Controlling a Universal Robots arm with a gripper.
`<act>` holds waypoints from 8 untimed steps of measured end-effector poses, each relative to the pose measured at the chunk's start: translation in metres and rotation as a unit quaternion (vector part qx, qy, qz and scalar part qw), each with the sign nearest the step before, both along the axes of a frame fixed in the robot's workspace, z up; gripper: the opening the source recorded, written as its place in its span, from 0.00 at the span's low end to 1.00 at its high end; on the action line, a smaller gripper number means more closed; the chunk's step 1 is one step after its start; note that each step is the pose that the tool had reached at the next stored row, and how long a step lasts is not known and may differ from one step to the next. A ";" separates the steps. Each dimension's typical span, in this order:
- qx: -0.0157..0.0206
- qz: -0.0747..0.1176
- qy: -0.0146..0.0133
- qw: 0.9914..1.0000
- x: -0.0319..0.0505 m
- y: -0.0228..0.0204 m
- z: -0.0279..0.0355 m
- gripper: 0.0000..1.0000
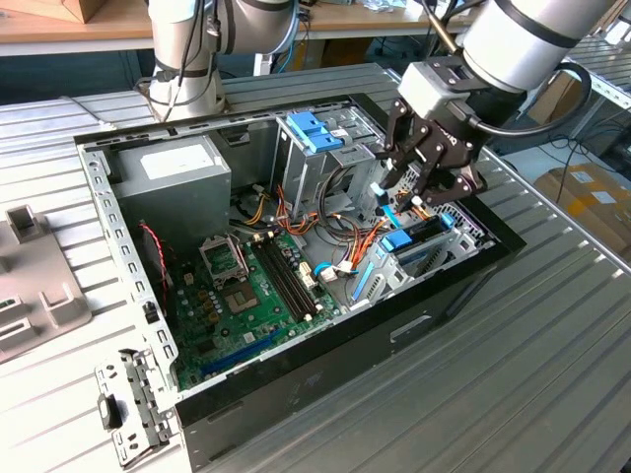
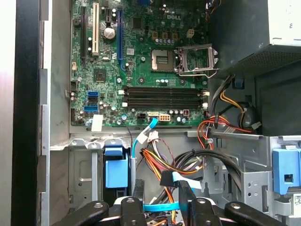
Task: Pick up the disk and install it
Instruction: 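Insert the second disk wire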
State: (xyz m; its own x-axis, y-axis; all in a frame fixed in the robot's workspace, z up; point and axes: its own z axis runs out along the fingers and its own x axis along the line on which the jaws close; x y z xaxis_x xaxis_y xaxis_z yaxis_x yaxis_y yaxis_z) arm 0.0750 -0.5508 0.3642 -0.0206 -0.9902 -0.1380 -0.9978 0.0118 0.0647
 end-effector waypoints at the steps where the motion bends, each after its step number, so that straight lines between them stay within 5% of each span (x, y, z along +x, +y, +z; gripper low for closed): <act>1: 0.000 0.000 0.000 1.000 -0.0014 0.0001 -0.0001 0.42; 8: 0.001 0.000 0.000 1.000 -0.0064 0.0032 -0.0001 0.42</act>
